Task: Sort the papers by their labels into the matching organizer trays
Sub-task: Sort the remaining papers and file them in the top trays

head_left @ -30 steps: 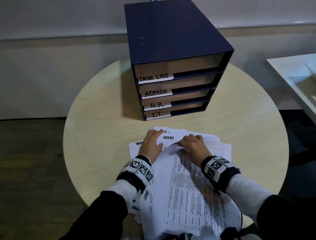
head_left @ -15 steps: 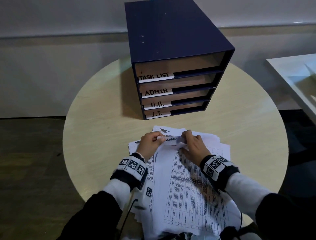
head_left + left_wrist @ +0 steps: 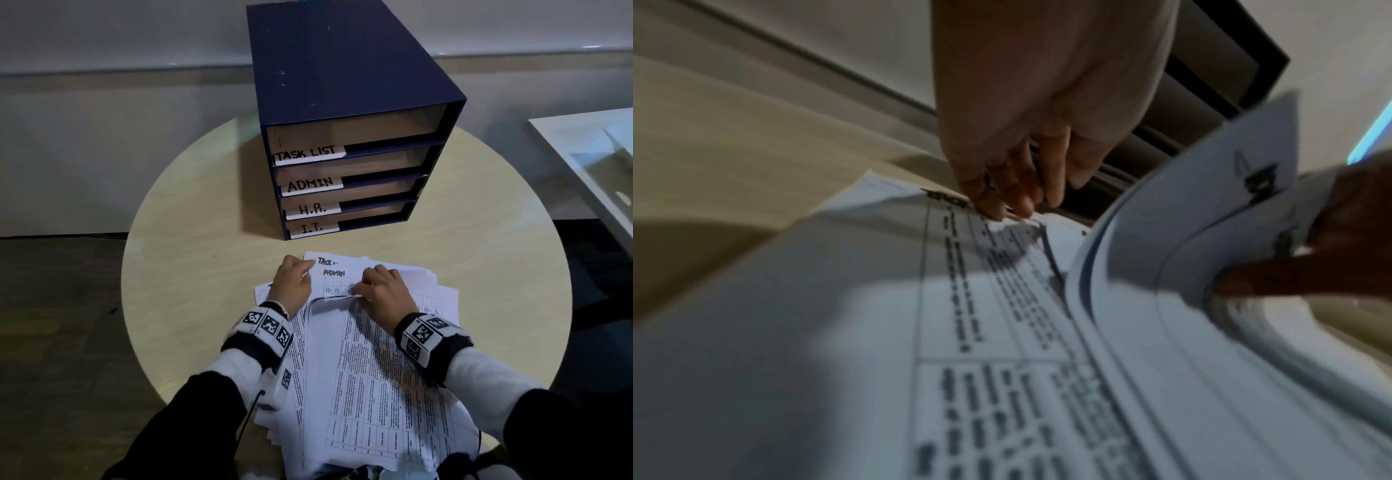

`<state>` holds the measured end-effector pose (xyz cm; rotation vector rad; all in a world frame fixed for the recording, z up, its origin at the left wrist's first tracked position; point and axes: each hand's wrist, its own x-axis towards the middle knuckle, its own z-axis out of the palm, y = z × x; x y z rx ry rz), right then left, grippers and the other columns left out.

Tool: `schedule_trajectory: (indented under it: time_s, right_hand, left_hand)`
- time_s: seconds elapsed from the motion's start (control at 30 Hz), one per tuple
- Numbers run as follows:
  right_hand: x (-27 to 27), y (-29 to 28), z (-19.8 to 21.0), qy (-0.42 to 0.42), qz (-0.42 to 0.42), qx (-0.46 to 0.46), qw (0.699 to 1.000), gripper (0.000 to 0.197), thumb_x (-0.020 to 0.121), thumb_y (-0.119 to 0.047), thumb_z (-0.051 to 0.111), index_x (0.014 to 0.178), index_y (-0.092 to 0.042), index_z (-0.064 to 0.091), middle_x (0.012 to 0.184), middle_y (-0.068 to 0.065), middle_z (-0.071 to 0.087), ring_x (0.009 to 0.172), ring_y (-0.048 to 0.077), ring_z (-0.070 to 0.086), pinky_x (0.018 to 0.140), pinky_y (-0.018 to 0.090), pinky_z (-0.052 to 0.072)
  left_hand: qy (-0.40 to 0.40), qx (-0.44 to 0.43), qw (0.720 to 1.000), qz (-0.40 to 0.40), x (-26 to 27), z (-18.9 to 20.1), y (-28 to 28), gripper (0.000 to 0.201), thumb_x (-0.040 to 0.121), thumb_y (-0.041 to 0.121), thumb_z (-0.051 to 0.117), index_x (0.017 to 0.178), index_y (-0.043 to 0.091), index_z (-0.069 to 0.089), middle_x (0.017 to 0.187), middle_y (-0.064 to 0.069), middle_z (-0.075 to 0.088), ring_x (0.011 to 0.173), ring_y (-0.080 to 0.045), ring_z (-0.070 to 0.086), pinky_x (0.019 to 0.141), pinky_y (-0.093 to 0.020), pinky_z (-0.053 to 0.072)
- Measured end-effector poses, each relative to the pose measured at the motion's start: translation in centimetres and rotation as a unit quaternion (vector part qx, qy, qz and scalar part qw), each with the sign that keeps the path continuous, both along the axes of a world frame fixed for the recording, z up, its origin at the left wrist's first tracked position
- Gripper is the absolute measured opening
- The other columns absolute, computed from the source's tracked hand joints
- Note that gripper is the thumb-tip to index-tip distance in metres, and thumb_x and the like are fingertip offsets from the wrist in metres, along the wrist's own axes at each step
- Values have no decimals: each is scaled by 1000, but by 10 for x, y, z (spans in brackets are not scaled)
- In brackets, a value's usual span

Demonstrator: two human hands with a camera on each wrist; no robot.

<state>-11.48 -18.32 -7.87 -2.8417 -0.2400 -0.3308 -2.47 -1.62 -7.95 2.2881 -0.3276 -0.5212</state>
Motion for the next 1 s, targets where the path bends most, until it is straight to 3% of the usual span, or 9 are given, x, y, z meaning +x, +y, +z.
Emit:
schedule_trajectory:
  time_s: [0.13,0.23,0.4,0.5,0.57,0.63,0.77,0.9,1.0]
  right_hand:
    - [1,2,-2,-22,-13,0,1000,34,39,-11,91,66,-19,71,79,7,64,83,21,51,62,34,50]
    - [2,2,-6,-5,6,8,1000,40,39,-3,88,71,-17,68,78,3,68,66,20,66,67,36,53]
    - [3,1,-11,1,14,27,1000,41,43,0,86,72,-14,60,65,-1,64,53,20,62,61,31,52]
    - [4,-1,-14,-4,2,32,999,37,47,2,85,75,-12,65,97,13,69,69,26,68,60,38,55]
    - [5,0,-14,-13,4,14,1000,37,46,2,85,75,-13,68,114,19,65,80,31,68,60,40,54]
    - [6,2,-15,-35,13,-21,999,41,38,-2,88,71,-17,69,108,14,68,88,29,65,59,35,52]
    - [3,2,-12,-104,15,-57,993,37,35,-11,90,64,-23,71,80,1,68,90,22,41,64,34,49]
    - [-4,7,-8,-132,61,-104,984,11,60,-15,72,64,-25,72,69,-1,57,82,20,37,71,34,29]
    - [-5,11,-6,-133,80,-108,982,25,70,-13,48,66,-22,72,64,-1,54,72,19,42,68,31,30]
  left_hand:
    - [-22,77,995,-61,1,-6,0,39,95,6,41,133,10,47,126,-11,43,121,-25,39,105,-37,33]
    - [-22,66,996,-49,4,-2,-3,32,91,4,44,122,9,49,123,-12,42,117,-28,44,102,-40,38]
    - [-37,39,996,-70,0,9,-10,23,94,10,48,115,4,55,113,-14,47,109,-29,48,92,-30,37]
    - [-5,-12,997,-71,-1,15,-8,20,95,13,48,99,0,63,101,-21,62,97,-31,57,85,-34,42]
    - [31,-45,995,-83,-2,21,-4,27,97,18,47,73,8,56,69,-13,52,69,-23,48,67,-30,36]
    - [81,-78,991,-67,-1,26,-4,36,98,27,43,66,9,44,64,-6,38,63,-17,36,59,-24,28]
    - [210,-121,970,20,-5,31,-5,51,100,39,29,73,11,61,42,13,52,40,0,47,46,-15,33]
    - [119,-102,983,97,-5,17,-4,43,100,28,36,86,4,69,97,-12,70,94,-22,64,86,-29,47]
    - [31,-20,996,86,3,1,-2,28,92,12,44,97,6,71,116,-13,65,113,-29,56,101,-40,42]
